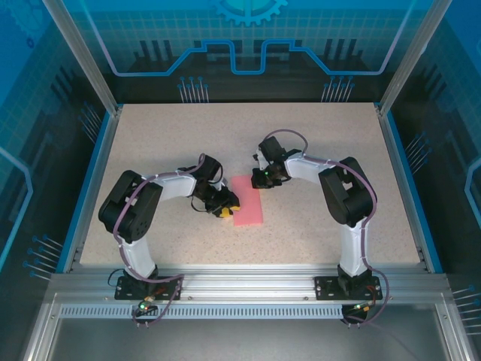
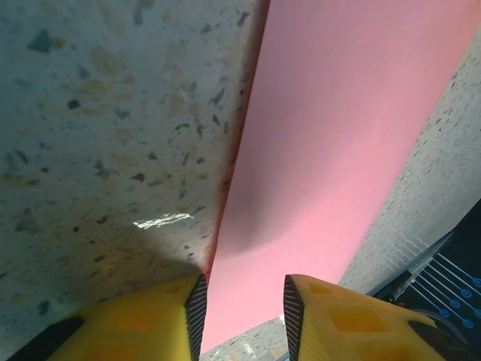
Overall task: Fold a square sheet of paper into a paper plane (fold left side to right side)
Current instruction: Third fold the triangle at the center of the table.
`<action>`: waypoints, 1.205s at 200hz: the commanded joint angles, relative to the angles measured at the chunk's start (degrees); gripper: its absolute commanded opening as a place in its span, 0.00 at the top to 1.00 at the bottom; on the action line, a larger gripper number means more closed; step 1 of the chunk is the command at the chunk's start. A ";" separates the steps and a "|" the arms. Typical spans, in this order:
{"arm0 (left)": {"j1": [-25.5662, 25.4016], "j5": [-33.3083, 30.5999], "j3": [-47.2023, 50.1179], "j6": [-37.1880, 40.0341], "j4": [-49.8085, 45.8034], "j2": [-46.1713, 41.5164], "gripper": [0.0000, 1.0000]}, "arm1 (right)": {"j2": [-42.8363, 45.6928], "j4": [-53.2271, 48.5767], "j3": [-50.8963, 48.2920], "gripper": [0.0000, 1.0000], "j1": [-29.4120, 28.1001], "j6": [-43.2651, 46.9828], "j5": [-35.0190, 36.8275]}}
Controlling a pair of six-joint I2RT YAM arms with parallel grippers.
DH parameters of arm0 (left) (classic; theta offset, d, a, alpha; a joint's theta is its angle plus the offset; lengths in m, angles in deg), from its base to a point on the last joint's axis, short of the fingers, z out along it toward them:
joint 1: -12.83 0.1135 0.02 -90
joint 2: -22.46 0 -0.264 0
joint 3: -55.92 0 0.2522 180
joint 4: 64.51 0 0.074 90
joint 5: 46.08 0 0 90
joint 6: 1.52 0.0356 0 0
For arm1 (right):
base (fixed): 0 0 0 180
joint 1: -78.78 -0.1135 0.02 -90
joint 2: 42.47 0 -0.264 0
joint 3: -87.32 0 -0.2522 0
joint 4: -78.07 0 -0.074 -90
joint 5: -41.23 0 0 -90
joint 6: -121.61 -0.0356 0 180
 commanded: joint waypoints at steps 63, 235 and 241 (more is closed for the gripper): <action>-0.32 -5.12 -2.21 2.86 -5.30 -1.30 0.63 | -1.77 -0.36 -0.19 0.92 -0.51 0.77 -1.12; -2.03 -4.66 -3.38 1.83 -4.88 -1.10 0.89 | -1.17 0.13 -0.38 0.92 -0.45 0.69 -1.37; -1.95 -4.70 -3.27 1.76 -5.16 -1.19 0.90 | -0.97 0.37 -0.43 0.92 -0.47 0.82 -1.45</action>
